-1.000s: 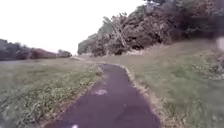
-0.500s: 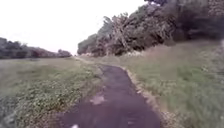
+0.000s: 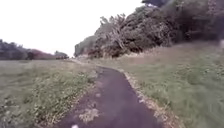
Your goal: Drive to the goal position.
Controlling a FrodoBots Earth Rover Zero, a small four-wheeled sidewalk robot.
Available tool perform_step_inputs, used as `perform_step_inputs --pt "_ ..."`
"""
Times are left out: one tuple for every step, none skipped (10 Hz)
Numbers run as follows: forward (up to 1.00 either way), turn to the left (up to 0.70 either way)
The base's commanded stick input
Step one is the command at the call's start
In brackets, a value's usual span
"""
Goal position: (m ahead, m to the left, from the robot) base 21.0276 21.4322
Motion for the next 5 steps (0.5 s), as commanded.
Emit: perform_step_inputs --pt "0.84 0.0" --pt "0.84 0.0" --pt "0.84 0.0" --pt "0.84 0.0" --pt "0.84 0.0"
